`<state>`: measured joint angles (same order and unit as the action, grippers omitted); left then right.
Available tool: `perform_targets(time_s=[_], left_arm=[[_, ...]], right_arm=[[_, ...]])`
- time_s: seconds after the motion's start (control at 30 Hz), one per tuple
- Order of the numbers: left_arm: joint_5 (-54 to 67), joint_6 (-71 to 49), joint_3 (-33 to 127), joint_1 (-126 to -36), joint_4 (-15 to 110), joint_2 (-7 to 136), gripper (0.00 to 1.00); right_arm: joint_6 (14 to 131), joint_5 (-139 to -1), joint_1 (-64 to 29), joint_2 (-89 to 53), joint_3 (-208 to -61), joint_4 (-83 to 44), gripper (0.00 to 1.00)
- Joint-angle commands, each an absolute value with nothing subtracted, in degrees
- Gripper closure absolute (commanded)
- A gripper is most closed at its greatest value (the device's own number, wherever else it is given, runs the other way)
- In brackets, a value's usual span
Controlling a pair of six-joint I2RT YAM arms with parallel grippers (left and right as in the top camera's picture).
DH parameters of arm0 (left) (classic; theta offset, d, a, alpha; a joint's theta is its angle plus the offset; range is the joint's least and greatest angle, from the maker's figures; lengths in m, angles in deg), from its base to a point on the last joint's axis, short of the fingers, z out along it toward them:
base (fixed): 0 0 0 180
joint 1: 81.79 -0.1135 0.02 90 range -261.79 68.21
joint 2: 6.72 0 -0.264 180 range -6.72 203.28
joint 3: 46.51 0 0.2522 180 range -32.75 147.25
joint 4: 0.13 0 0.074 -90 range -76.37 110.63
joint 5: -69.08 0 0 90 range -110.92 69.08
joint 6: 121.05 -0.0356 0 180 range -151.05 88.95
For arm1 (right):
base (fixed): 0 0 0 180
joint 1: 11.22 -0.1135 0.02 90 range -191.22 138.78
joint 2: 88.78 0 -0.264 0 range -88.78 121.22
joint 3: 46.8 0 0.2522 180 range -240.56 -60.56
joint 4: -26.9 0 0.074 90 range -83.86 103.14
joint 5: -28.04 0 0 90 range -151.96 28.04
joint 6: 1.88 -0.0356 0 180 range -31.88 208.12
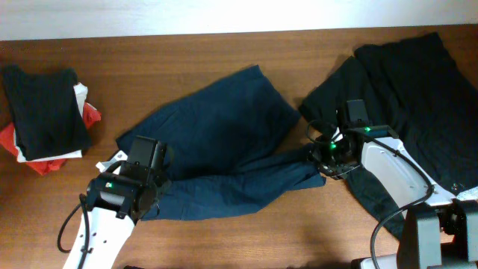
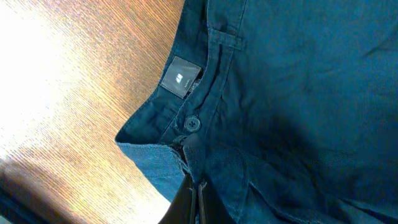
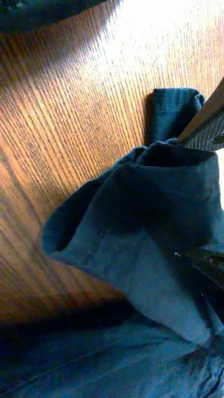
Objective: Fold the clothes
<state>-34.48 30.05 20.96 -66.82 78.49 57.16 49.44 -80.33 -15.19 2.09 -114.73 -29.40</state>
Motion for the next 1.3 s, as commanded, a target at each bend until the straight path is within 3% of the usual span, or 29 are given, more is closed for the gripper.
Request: perform_targets(time_s=[0.0, 0.07, 0.1, 0.27, 0.37, 0.47, 0.9, 1.27], left_arm=[[-35.31, 29.07, 20.7, -67.0, 78.58, 57.03, 0.99], [-35.31, 29.07, 20.72, -67.0, 78.58, 57.03, 0.99], [-35.31, 29.09, 20.7, -67.0, 78.58, 57.03, 0.99], [-35.53, 27.1, 21.25, -67.83, 78.58, 56.09, 0.99], [-35.6, 26.71, 21.47, -72.83, 78.73, 52.46, 0.99], [-34.92, 26.73, 21.47, -78.93, 77.25, 51.06, 0.99], [-39.16, 26.75, 21.47, -82.98, 56.07, 64.48, 0.99], [-39.82, 23.15, 21.45, -85.23, 27.87, 82.03, 0.99]], right_arm=[[47.5, -79.55, -15.34, 2.35, -114.47, -29.25, 0.55], [47.54, -76.51, -15.34, 2.59, -114.45, -29.45, 0.86], [47.56, -76.55, -15.34, 2.64, -114.45, -29.56, 0.96], [53.33, -80.27, -15.28, -0.25, -120.35, -33.86, 0.96], [59.89, -76.09, -15.3, -2.06, -136.67, -42.32, 0.96], [65.88, -76.44, -15.34, -1.87, -147.12, -42.28, 0.96], [71.47, -76.33, -21.83, 9.46, -148.11, -14.85, 0.96], [72.87, -76.31, -23.27, 22.68, -148.11, 7.8, 0.96]])
